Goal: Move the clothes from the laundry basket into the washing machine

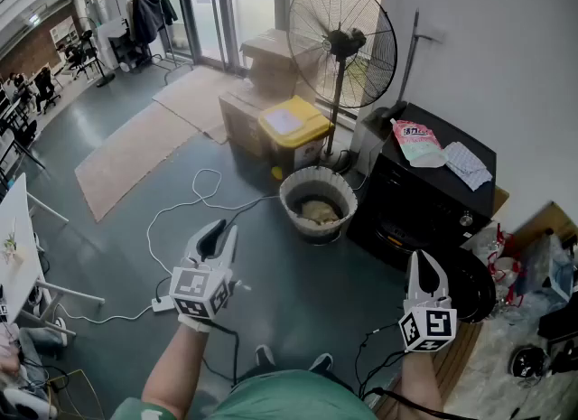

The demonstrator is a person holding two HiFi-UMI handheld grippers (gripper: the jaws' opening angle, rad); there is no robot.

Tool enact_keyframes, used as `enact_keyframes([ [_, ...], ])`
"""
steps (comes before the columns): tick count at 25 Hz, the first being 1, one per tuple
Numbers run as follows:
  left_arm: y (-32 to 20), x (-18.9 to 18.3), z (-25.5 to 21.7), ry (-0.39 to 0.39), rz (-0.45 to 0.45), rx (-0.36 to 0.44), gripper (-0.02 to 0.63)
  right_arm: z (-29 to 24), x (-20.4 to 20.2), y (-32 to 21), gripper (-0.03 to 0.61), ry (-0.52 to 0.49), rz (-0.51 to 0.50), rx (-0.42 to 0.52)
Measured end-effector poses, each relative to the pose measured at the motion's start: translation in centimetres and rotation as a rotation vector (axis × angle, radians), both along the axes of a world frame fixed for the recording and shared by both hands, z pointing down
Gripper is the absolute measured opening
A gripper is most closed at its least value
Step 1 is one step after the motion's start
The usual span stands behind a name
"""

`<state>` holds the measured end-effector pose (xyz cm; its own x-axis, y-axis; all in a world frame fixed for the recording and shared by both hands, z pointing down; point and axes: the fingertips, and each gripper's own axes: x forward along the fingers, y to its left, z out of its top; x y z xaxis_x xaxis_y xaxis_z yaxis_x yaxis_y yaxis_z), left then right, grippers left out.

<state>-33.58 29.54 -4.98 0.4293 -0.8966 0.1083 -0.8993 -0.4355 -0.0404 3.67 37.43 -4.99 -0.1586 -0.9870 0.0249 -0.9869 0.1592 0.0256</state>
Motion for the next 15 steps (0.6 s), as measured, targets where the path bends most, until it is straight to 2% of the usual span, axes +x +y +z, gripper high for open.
enact_keyframes([
  [8, 0.0, 0.7, 0.5, 0.001, -0.015, -0.008, 0.083, 0.6, 0.7, -0.2, 0.002, 0.006, -0.008, -0.005],
  [15, -0.3, 1.8, 0.5, 0.008, -0.071, -0.009, 0.071, 0.6, 3.1, -0.2, 0.002, -0.052, -0.015, 0.042],
])
